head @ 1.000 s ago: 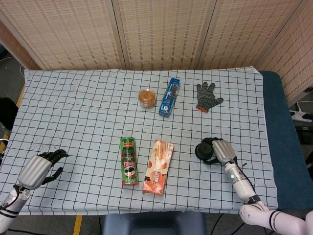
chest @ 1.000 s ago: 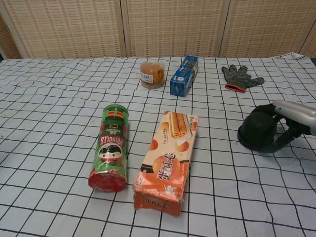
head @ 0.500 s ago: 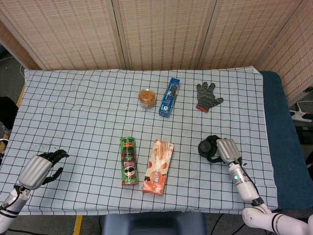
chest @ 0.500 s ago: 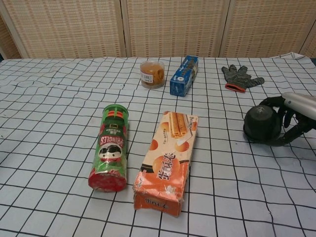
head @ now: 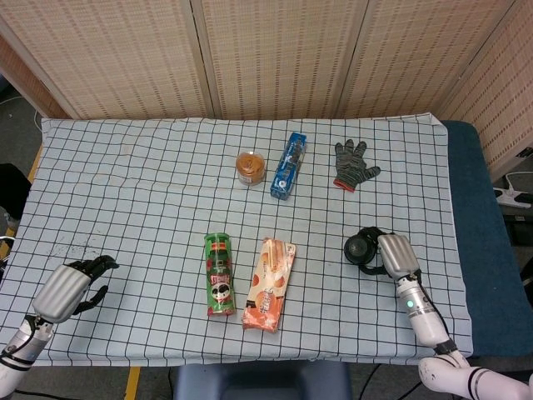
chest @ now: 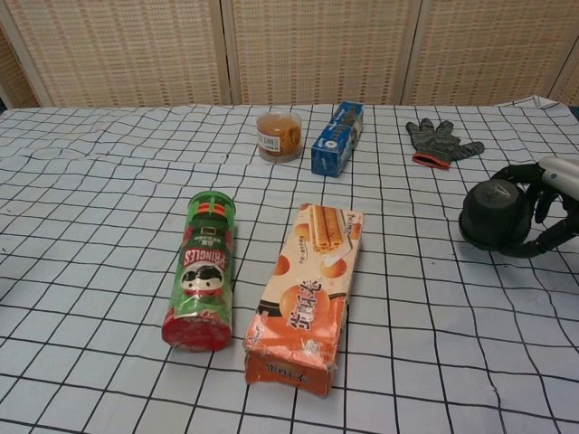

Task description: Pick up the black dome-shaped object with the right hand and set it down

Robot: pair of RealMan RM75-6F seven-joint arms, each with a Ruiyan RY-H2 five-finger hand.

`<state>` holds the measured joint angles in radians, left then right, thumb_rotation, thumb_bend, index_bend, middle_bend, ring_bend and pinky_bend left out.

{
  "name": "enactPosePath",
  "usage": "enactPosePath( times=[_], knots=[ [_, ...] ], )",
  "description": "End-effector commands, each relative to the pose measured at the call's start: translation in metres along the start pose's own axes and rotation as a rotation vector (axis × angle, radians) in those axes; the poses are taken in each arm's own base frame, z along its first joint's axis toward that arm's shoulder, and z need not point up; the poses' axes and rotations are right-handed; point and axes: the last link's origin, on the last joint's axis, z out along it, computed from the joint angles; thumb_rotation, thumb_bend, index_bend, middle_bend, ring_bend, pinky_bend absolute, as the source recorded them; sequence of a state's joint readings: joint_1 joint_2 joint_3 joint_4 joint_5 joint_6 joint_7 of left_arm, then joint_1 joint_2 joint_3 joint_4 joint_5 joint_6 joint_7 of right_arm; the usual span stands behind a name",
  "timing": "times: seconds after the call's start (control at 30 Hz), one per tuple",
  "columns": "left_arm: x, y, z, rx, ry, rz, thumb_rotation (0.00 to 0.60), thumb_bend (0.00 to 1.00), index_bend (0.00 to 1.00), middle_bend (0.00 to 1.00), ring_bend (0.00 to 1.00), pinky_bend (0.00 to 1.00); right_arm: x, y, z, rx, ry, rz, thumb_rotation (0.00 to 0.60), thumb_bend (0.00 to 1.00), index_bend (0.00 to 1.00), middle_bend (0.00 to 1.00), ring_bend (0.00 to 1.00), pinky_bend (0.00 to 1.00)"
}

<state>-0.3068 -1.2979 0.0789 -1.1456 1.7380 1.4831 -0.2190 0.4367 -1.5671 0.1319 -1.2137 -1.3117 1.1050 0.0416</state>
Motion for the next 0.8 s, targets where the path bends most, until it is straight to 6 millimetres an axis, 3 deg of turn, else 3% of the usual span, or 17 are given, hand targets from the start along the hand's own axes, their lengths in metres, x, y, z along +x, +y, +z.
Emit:
enactPosePath(
  times=[0.03,0.23,0.33,0.63,0.8],
  knots=[
    [0.0,0.0,0.0,0.0,0.001,0.002,0.6,0.45,0.3,0.28,0.46,0.63,0.006,-0.011,-0.006,0.091,0.06,0.07,0.6,0.24,0.62,0.54,0.48,0.45],
    [0.001,0.0,-0.001,-0.003,0.003,0.002,0.6,0.45,0.3,0.28,0.46,0.63,0.027,-0.022,-0.027,0.255,0.2,0.142,0.6,0.24,0.62,0.54,0.48,0.46],
    [0.001,0.0,-0.001,-0.004,0.004,0.003,0.6,0.45,0.3,0.28,0.46,0.63,0.037,-0.008,-0.038,0.208,0.198,0.077,0.6,0.24,0.62,0.54,0.48,0.46],
    [-0.001,0.002,0.0,-0.005,-0.004,0.003,0.6,0.45,0.3,0.28,0.46,0.63,0.059,0.061,-0.052,-0.158,0.116,-0.203,0.6,0.24,0.62,0.54,0.48,0.46],
    [-0.003,0.003,0.001,-0.007,-0.013,0.012,0.6,0.45,0.3,0.28,0.46,0.63,0.066,0.061,-0.045,-0.201,0.166,-0.233,0.6,0.24,0.62,0.54,0.48,0.46]
  ],
)
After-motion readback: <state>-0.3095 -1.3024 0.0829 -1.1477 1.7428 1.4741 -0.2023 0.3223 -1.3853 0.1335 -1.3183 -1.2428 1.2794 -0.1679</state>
